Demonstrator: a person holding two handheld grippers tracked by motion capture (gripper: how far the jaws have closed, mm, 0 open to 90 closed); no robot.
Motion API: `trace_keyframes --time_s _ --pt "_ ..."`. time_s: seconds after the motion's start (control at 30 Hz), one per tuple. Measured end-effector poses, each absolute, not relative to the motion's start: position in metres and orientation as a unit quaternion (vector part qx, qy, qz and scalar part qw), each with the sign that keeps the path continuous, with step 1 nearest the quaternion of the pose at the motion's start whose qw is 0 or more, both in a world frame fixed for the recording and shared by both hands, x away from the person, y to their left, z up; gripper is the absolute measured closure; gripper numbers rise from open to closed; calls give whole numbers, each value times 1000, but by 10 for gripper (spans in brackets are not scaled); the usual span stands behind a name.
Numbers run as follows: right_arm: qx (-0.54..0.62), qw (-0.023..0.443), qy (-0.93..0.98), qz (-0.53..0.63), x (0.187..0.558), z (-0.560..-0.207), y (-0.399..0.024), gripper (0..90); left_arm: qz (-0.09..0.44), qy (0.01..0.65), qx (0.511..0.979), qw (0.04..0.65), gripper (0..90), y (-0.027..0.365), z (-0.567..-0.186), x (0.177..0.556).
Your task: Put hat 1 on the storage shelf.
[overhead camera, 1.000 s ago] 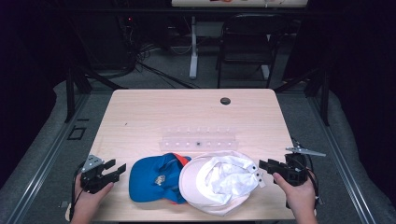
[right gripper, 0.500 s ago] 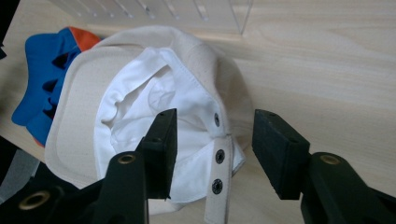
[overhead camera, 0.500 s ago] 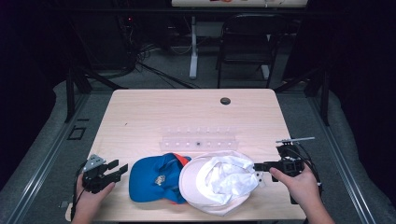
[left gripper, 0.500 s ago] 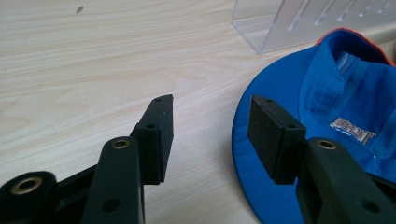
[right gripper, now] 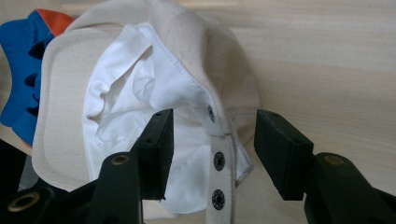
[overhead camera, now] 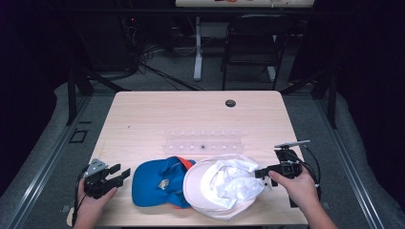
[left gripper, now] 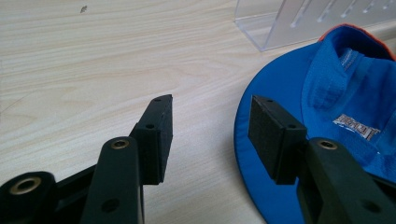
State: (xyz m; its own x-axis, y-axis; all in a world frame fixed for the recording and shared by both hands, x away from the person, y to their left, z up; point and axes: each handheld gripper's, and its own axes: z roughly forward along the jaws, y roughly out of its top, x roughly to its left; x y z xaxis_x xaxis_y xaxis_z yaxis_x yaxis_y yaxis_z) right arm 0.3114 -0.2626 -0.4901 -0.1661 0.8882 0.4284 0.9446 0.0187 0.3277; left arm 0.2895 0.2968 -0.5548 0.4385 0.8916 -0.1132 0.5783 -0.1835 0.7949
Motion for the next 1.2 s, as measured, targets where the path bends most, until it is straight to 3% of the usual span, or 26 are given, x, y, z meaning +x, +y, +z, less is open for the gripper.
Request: trace_keyframes --time_s 0.17,0.37,0.47,0.73,1.2 --pt "-645 71 -718 -251 315 -503 -255 524 194 494 744 406 505 297 -555 289" --pt "-650 78 -720 -230 316 -504 -252 704 194 494 746 403 506 298 -555 289" --pt "-649 79 -722 -227 316 -502 -250 751 195 494 746 403 506 298 -555 289" --pt "-647 92 -723 -222 317 -500 -250 781 195 494 746 402 507 298 -555 289" --pt "-652 172 -702 -228 322 -488 -257 801 197 496 742 406 508 299 -555 289"
